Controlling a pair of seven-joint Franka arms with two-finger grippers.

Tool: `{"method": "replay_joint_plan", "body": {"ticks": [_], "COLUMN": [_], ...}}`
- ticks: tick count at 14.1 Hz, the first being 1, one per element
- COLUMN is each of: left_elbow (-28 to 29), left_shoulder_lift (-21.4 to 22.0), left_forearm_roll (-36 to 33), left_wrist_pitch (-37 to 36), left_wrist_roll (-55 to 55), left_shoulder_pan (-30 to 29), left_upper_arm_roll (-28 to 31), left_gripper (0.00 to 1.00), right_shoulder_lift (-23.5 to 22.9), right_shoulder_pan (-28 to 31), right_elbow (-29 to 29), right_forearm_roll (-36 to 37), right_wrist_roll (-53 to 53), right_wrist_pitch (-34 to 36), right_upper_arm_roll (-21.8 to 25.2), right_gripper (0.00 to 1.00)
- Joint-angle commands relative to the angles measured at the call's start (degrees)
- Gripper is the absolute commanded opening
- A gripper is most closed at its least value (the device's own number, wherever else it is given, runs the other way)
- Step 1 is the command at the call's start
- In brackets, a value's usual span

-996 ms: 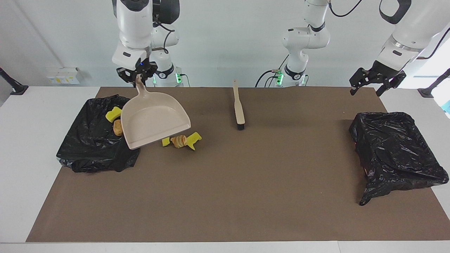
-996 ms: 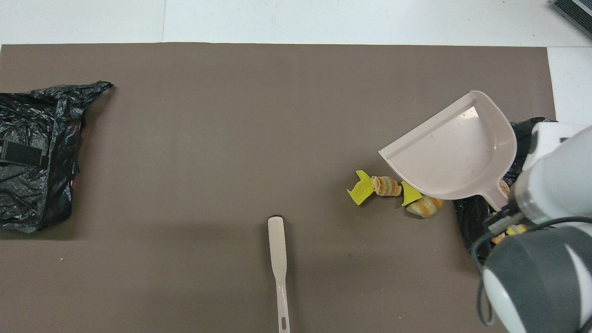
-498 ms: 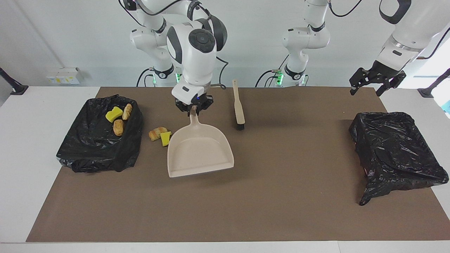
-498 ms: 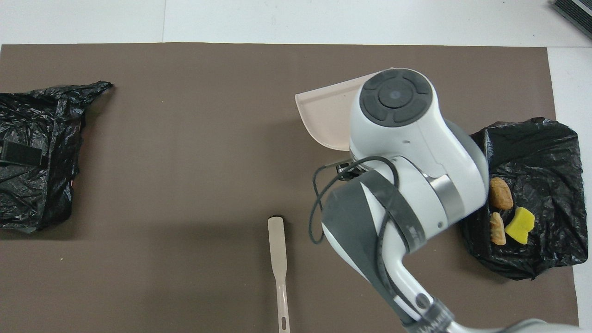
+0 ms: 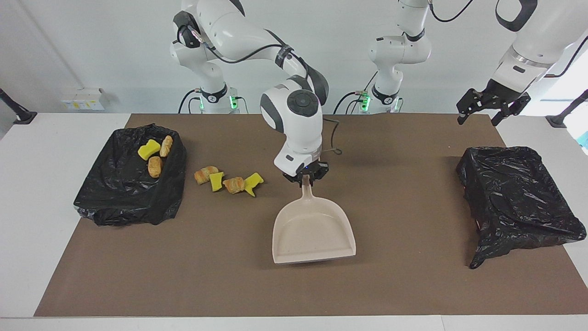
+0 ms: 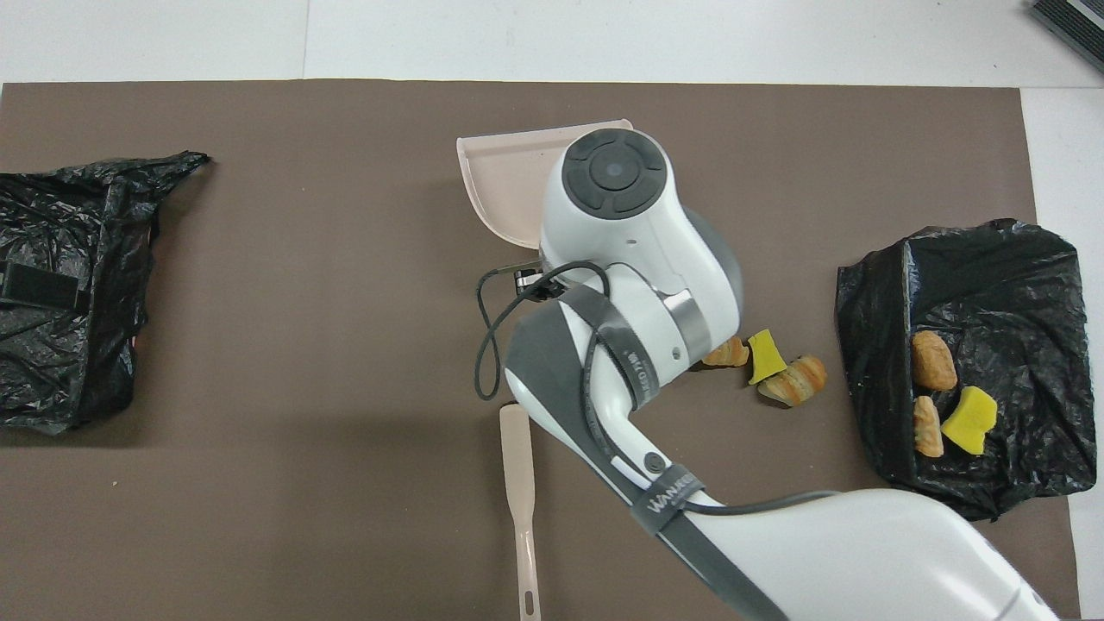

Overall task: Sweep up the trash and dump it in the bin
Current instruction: 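Bring the empty dustpan back to the table center with the right gripper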

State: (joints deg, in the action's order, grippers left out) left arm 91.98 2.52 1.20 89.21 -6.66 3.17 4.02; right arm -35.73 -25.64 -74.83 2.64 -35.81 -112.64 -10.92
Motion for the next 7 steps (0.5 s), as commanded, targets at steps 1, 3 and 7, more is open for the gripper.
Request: {"method": "replay_joint_plan", "body": {"ticks": [1, 3, 7], "left_elbow": [0.74, 0.74, 0.74], "left_shoulder_lift": [1.00, 1.00, 1.00], "left_forearm_roll": [-1.11, -1.11, -1.11], "left_wrist_pitch": [0.00, 0.00, 0.00], "left_wrist_roll": [-0.11, -0.11, -0.11], "left_shoulder_pan": [-0.27, -0.27, -0.27], "left_upper_arm_roll": [-0.24, -0.24, -0.24], "left_gripper": [1.00, 1.00, 1.00], "right_shoulder_lift": [-2.06, -2.67, -2.85], "right_shoulder_pan": [0.42, 0.34, -0.72], "right_elbow": [3.29, 0.40, -0.93], "right_forearm_roll": [-2.11, -2.56, -2.12], "right_wrist_roll": [-2.68, -2.86, -2.07], "right_wrist_pitch": [-0.47, -0.65, -0.92], "right_upper_arm_roll": [-0.15, -0.07, -0.07], "right_gripper": [0.00, 0.00, 0.00]}}
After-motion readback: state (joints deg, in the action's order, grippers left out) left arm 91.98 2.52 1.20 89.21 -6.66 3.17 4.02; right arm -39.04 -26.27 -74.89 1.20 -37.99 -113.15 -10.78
